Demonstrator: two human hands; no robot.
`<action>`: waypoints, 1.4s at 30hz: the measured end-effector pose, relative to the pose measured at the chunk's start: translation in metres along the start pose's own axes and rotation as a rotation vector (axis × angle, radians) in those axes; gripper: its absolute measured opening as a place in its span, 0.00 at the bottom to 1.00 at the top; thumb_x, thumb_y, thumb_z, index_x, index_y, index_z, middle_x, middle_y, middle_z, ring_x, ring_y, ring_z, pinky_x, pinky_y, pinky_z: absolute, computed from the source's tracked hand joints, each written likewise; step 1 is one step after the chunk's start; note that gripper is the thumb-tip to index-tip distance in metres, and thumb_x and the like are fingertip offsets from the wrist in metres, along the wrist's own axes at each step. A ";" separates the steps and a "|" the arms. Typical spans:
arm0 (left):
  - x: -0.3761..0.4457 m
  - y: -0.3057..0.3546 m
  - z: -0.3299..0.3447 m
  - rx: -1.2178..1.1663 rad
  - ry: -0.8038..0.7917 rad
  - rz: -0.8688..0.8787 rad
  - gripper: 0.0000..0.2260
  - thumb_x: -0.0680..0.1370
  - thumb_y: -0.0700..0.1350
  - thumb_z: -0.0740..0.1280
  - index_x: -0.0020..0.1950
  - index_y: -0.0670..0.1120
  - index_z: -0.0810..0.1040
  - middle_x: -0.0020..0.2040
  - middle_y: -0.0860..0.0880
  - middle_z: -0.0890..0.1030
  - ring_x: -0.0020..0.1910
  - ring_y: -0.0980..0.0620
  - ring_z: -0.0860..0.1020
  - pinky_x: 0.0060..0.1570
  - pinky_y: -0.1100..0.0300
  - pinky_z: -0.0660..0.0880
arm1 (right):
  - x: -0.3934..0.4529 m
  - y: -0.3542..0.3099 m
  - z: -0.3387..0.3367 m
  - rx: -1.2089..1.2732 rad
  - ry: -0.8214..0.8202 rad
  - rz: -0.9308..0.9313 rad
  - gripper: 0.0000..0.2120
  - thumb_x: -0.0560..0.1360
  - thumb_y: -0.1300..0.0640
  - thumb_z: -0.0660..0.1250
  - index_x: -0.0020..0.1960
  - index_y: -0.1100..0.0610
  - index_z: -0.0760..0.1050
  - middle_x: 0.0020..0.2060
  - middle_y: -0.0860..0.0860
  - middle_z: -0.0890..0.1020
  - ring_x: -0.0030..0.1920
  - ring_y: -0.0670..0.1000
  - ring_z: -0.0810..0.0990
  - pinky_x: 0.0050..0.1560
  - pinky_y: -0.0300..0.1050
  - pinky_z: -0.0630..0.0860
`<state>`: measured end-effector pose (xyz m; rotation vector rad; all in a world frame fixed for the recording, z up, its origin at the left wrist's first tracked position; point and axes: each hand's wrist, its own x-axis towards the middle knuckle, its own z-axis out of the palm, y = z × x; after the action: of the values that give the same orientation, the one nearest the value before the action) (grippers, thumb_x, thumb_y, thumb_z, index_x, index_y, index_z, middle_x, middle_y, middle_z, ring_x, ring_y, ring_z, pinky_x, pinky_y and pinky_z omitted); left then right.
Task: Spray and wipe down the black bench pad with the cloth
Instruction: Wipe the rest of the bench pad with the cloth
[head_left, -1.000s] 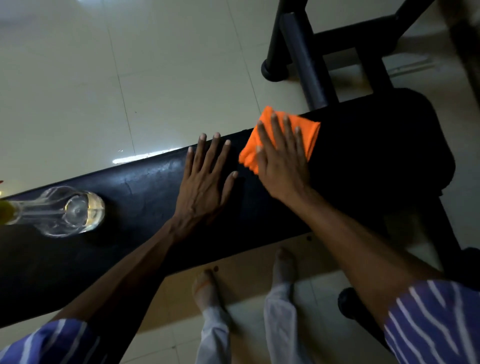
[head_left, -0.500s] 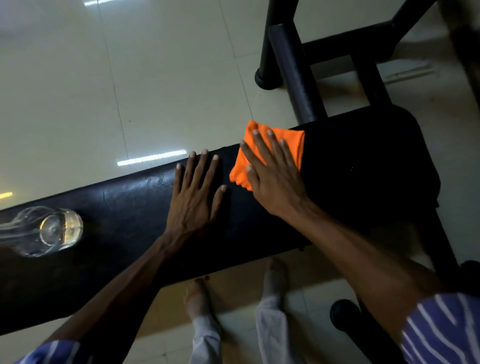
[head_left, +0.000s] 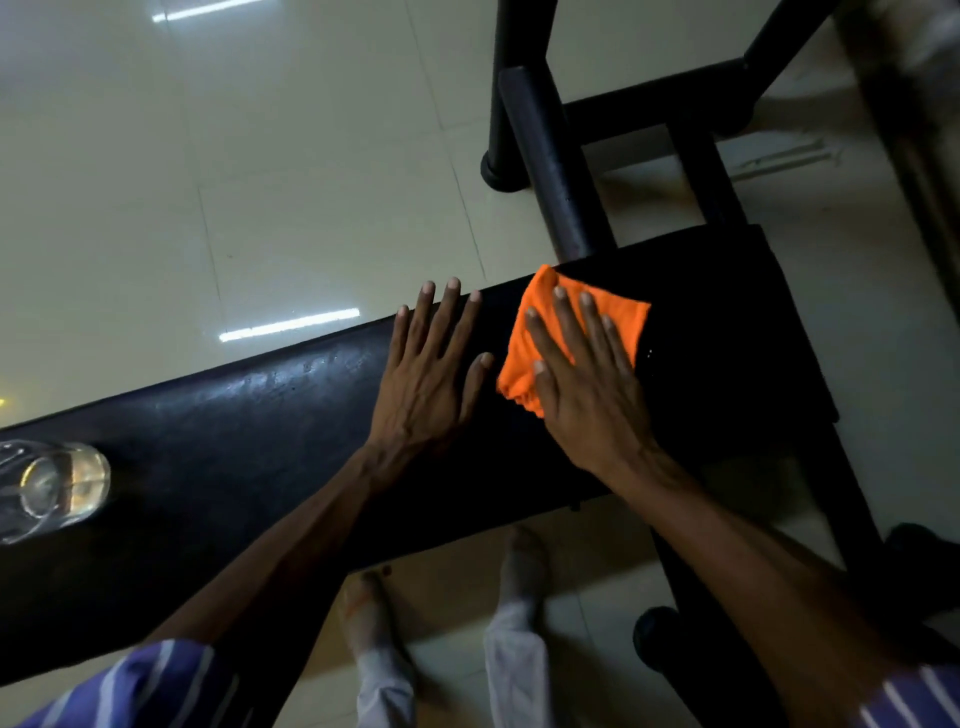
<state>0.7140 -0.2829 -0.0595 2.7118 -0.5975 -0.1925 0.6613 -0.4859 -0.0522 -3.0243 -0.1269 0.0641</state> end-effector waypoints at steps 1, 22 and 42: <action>0.002 0.005 0.001 -0.004 -0.005 0.005 0.29 0.85 0.57 0.51 0.84 0.47 0.55 0.85 0.45 0.52 0.85 0.44 0.47 0.83 0.44 0.45 | 0.000 0.014 -0.003 -0.001 -0.024 -0.030 0.26 0.88 0.47 0.45 0.85 0.50 0.51 0.86 0.53 0.52 0.86 0.57 0.48 0.84 0.59 0.52; 0.043 0.059 0.027 0.016 -0.043 0.078 0.28 0.86 0.56 0.52 0.85 0.50 0.53 0.86 0.47 0.51 0.85 0.46 0.45 0.83 0.47 0.44 | 0.057 0.113 -0.026 0.065 0.003 0.425 0.27 0.87 0.48 0.48 0.85 0.50 0.52 0.85 0.58 0.49 0.85 0.61 0.46 0.84 0.58 0.45; 0.100 0.120 0.050 -0.006 -0.089 0.210 0.28 0.86 0.55 0.53 0.85 0.49 0.53 0.86 0.46 0.51 0.85 0.45 0.47 0.83 0.44 0.47 | -0.014 0.140 -0.019 0.058 0.083 0.401 0.27 0.88 0.45 0.50 0.85 0.50 0.52 0.85 0.56 0.52 0.86 0.58 0.50 0.84 0.57 0.51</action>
<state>0.7480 -0.4432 -0.0671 2.6227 -0.9000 -0.2612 0.6598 -0.6275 -0.0491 -2.9384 0.4792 -0.0241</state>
